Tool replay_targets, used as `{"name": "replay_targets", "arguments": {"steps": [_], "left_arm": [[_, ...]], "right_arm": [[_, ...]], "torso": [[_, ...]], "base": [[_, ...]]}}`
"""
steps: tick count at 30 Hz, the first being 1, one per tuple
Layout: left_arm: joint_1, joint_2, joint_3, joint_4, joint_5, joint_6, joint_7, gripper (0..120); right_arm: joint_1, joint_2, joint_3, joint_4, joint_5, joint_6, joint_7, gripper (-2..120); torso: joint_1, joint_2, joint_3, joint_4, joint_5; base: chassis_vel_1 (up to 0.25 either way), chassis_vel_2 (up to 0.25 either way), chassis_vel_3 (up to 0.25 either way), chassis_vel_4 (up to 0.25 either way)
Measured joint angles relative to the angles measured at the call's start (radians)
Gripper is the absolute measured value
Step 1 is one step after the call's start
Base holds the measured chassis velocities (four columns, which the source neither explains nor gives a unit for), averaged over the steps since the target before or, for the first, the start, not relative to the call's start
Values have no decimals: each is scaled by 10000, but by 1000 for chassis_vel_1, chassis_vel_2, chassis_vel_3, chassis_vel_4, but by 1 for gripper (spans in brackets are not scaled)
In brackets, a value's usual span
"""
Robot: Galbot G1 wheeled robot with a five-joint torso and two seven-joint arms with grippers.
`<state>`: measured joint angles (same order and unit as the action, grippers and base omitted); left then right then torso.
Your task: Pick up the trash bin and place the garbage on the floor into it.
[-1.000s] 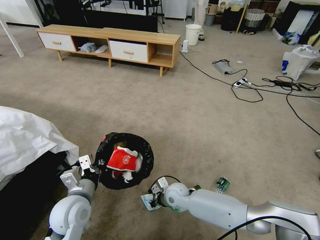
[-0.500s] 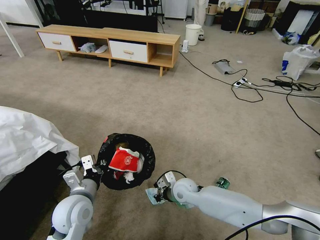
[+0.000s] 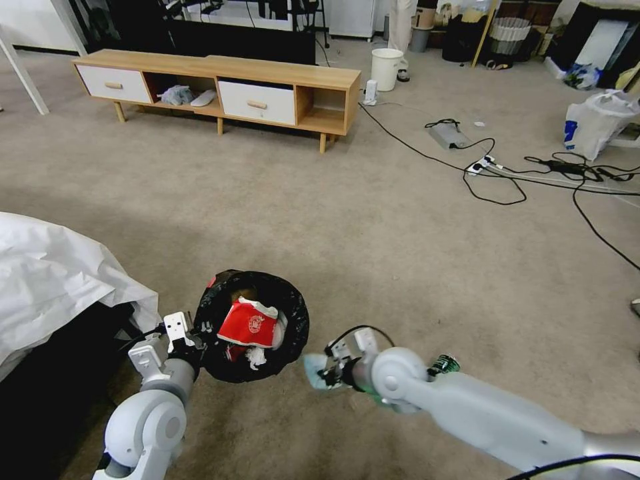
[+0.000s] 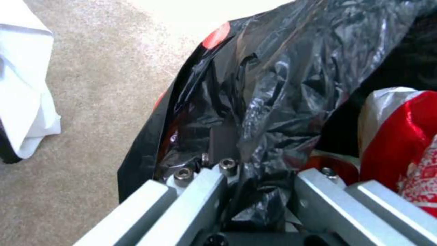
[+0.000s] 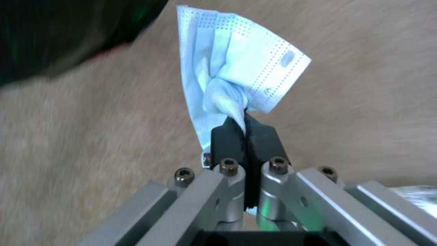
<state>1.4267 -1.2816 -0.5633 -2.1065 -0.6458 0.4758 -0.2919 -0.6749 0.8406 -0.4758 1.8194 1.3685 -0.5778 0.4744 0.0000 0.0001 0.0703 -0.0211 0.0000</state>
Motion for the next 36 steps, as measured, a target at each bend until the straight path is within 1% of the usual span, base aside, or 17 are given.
{"name": "replay_targets", "arguments": {"steps": [1,2,4,5,6,8,10,11,13,14,16,22,25,27,28,29,36], "left_arm": [[1,45,20,4,-1,6,1,0],[1,45,20,4,-1,6,1,0],[23,133,93,38,4,16,14,0],[23,133,93,38,4,16,14,0],[49,171,152,64,36,16,29,0],[60,178,174,76,64,17,32,0],[99,182,251,96,149,17,43,0],[99,182,251,96,149,17,43,0],[103,178,335,119,181,32,50,0],[103,178,335,119,181,32,50,0],[85,184,409,161,176,64,54,0],[34,191,548,199,-121,240,64,0],[31,189,575,206,-241,301,64,0],[36,191,678,226,-566,496,62,0],[36,191,678,226,-566,496,62,0],[36,263,816,202,-983,763,24,0],[-82,409,904,-85,-1555,1084,-163,0]], "right_arm": [[-256,-149,388,166,-48,6,10,0],[-256,-149,388,166,-48,6,10,0],[-880,-533,1249,567,-124,36,22,0],[-880,-533,1249,567,-124,36,22,0],[-1303,-793,1780,845,-170,42,17,0],[-1500,-898,2032,961,-195,42,6,0],[-2216,-1297,2934,1373,-284,58,-46,0],[-2216,-1297,2934,1373,-284,58,-46,0],[-2810,-1635,3852,1724,-423,135,-182,0],[-2810,-1635,3852,1724,-423,135,-182,0],[-3200,-1844,4497,1988,-593,242,-425,0],[-3407,-1911,5064,2401,-966,581,-1058,0],[-3400,-1892,5135,2493,-1014,666,-1199,0],[-3327,-1870,5291,2699,-1221,976,-1808,0],[-3327,-1870,5291,2699,-1221,976,-1808,0],[-3166,-1844,5336,2869,-1464,1331,-2413,0],[-2646,-1755,5212,3333,-1326,1562,-2957,0]], "torso": [[0,0,1,-1,0],[0,0,1,-1,0],[0,0,0,-2,1],[0,0,0,-2,1],[0,-1,1,-2,1],[0,-1,0,0,3],[0,0,0,-2,1],[0,0,0,-2,1],[0,0,0,-2,0],[0,0,0,-2,0],[0,0,0,-2,0],[0,0,0,1,1],[0,0,1,1,1],[0,0,0,1,-1],[0,0,0,1,-1],[0,-1,1,-2,-2],[0,-4,1,-2,-1]], "base": [[0,0,0,0],[0,0,0,0],[0,0,0,0],[0,0,0,0],[0,0,0,0],[0,0,0,0],[0,0,0,0],[0,0,0,0],[0,0,0,0],[0,0,0,0],[0,0,0,0],[0,0,0,0],[0,0,0,0],[0,0,0,0],[0,0,0,0],[0,0,0,0],[0,0,0,0]]}}
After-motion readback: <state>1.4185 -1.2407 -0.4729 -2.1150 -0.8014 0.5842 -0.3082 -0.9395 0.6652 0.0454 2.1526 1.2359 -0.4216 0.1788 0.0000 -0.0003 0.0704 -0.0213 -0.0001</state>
